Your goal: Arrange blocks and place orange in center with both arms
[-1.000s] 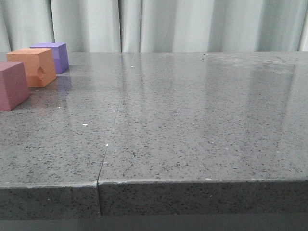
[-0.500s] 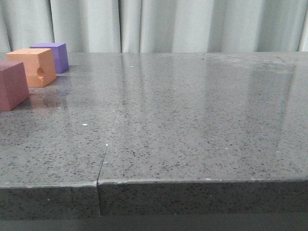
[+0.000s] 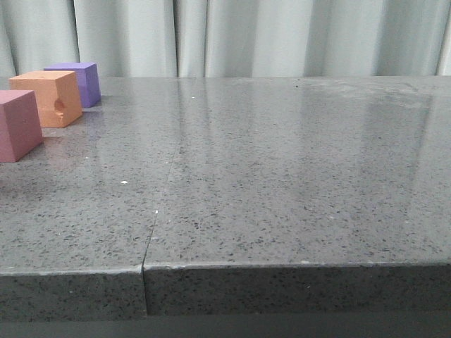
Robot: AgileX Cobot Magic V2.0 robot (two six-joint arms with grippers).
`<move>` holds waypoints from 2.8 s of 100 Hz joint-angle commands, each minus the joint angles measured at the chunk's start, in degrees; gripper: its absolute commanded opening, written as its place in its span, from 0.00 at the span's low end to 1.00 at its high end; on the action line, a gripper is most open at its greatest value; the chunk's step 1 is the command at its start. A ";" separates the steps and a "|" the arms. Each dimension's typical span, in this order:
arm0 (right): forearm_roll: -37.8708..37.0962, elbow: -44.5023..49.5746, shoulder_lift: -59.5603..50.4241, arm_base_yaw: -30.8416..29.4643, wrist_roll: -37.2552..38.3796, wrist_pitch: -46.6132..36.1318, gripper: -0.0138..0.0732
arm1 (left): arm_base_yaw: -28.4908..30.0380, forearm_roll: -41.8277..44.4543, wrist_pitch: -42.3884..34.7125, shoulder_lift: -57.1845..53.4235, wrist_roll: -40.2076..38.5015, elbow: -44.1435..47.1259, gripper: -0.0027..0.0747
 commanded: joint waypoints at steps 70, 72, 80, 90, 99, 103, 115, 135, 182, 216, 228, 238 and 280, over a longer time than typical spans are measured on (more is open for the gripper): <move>-0.56 -1.41 0.21 -0.08 -0.46 -4.48 0.09 | -0.29 1.70 -5.66 -24.23 -0.56 17.07 0.01; -0.56 -1.41 0.21 -0.08 -0.46 -4.48 0.09 | -0.29 2.15 -5.66 -24.88 -0.56 17.56 0.01; -0.56 -1.41 0.21 -0.08 -0.46 -4.48 0.09 | -0.29 3.53 -5.66 -27.23 -0.56 19.09 0.01; -0.56 -1.41 0.21 -0.08 -0.46 -4.48 0.09 | -0.29 4.41 -5.81 -29.75 -0.56 21.01 0.01; -0.56 -1.41 0.21 -0.08 -0.46 -4.48 0.09 | -0.29 5.31 -5.94 -31.95 -0.13 22.56 0.01; -0.56 -1.41 0.21 -0.08 -0.46 -4.48 0.09 | -0.29 5.31 -6.18 -33.04 0.87 23.26 0.01; -0.56 -1.41 0.21 -0.08 -0.46 -4.48 0.09 | 0.98 4.38 -7.46 -35.78 5.39 25.22 0.01; -0.56 -1.41 0.21 -0.08 -0.46 -4.48 0.09 | 4.86 0.00 -16.21 -40.24 13.16 31.11 0.01; -0.56 -1.41 0.21 -0.08 -0.46 -4.48 0.09 | 11.44 -0.51 -28.01 -46.18 12.54 42.89 0.01; -0.56 -1.41 0.21 -0.08 -0.46 -4.48 0.09 | 11.44 -1.92 -33.96 -52.45 11.44 52.10 0.01; -0.56 -1.42 0.27 -0.08 -0.46 -4.47 0.09 | 11.44 -1.56 -34.21 -52.45 11.56 52.10 0.01; -0.56 -1.42 0.27 -0.08 -0.46 -4.47 0.09 | 11.44 -1.54 -34.29 -52.45 12.46 52.10 0.01; -0.56 -1.42 0.27 -0.08 -0.46 -4.47 0.09 | 11.44 -1.54 -33.84 -52.45 13.16 52.10 0.01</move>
